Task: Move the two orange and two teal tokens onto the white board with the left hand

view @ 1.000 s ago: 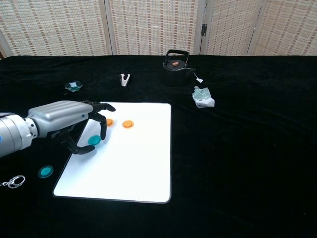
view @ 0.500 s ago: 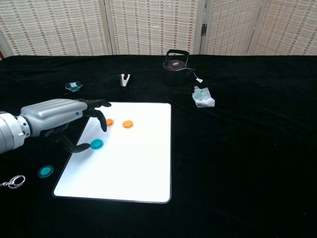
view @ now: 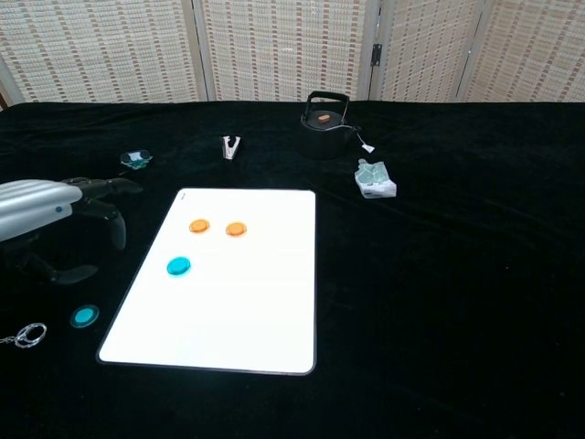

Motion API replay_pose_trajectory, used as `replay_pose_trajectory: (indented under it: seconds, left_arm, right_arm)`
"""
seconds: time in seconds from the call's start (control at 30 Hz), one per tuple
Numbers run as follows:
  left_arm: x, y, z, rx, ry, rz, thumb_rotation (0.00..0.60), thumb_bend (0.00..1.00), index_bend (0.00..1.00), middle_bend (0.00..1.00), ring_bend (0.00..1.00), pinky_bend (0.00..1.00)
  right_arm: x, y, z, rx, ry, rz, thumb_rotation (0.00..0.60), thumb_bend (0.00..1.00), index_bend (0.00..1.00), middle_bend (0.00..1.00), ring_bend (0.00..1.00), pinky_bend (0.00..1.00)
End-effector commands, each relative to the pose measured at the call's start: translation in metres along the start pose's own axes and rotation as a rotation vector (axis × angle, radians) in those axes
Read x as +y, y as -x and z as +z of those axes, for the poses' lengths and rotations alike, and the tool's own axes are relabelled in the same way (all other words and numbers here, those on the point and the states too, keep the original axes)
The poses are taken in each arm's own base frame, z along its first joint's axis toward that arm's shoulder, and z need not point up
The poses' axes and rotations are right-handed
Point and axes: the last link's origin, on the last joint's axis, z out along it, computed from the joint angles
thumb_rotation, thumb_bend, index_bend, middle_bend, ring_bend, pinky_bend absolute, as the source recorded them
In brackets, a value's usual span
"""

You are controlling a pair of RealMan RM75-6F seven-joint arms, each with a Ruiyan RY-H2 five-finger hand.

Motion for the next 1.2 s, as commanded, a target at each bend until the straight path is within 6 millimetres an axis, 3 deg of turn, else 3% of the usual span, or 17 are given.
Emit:
replay_pose_trajectory:
  seconds: [0.03, 0.5, 0.83, 1.2]
  left_arm:
    - [-0.007, 0.005, -0.014, -0.004, -0.005, 0.005, 0.6, 0.43, 0.43, 0.04, 0.0, 0.0]
    - [0.0, 0.025, -0.038, -0.045, 0.02, 0.008, 0.6, 0.43, 0.41, 0.04, 0.0, 0.0]
    - [0.011, 0.036, -0.032, -0.079, 0.049, 0.023, 0.6, 0.43, 0.39, 0.04, 0.0, 0.0]
    - [0.007, 0.041, -0.029, -0.092, 0.025, 0.039, 0.6, 0.43, 0.39, 0.04, 0.0, 0.0]
  right_arm:
    - [-0.001, 0.0, 0.001, 0.0, -0.003, -0.002, 0.6, 0.51, 0.0, 0.0, 0.01, 0.0]
    - [-0.004, 0.0, 0.0, -0.001, -0.008, -0.004, 0.6, 0.51, 0.0, 0.0, 0.01, 0.0]
    - [-0.003, 0.0, -0.001, -0.002, -0.004, -0.004, 0.6, 0.51, 0.0, 0.0, 0.01, 0.0]
    - [-0.002, -0.001, -0.001, -0.001, -0.001, -0.006, 0.6, 0.51, 0.0, 0.0, 0.01, 0.0]
